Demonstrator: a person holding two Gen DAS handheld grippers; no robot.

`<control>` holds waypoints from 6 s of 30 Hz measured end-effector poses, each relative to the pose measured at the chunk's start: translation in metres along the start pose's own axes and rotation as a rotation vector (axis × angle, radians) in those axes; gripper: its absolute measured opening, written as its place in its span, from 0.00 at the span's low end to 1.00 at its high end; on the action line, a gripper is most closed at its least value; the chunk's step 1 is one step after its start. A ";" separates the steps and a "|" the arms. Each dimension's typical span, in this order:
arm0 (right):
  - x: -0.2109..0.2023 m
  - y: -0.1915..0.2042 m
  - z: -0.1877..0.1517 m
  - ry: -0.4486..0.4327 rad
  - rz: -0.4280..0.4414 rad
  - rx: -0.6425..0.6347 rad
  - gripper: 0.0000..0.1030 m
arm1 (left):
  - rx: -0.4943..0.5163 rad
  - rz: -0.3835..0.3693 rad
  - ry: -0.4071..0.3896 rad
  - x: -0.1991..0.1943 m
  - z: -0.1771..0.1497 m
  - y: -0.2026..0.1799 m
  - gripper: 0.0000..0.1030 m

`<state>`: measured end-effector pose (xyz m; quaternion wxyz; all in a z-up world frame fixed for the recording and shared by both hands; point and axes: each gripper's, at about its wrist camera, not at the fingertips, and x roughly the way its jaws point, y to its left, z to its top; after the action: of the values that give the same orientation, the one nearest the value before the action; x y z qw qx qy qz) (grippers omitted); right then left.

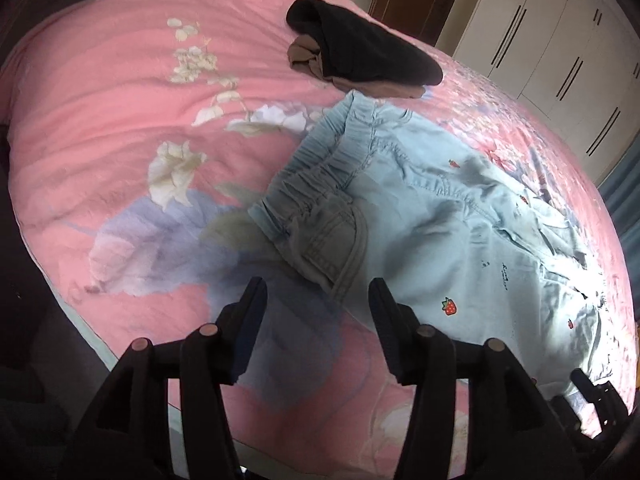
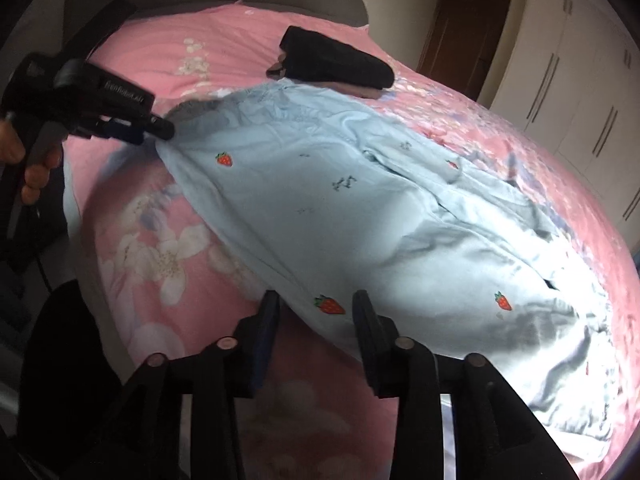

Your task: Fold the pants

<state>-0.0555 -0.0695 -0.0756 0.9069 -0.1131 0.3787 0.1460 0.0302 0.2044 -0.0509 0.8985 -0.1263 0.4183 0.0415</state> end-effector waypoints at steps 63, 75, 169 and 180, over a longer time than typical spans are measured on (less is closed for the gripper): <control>-0.017 -0.154 -0.095 0.112 -0.324 0.592 0.44 | 0.400 -0.033 0.099 0.064 -0.031 -0.075 0.83; 0.007 -0.079 -0.056 0.136 -0.132 0.365 0.45 | 0.456 -0.069 0.136 0.045 -0.042 -0.065 0.83; 0.032 -0.034 -0.014 0.195 0.000 -0.207 0.06 | -0.297 -0.556 0.104 0.064 0.044 0.071 0.63; 0.019 -0.028 -0.012 0.128 -0.020 -0.241 0.06 | -0.333 -0.512 0.097 0.059 0.046 0.077 0.23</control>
<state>-0.0410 -0.0961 -0.0950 0.8621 -0.2341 0.4144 0.1739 0.0882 0.2884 -0.0821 0.8257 -0.3750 0.4028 -0.1242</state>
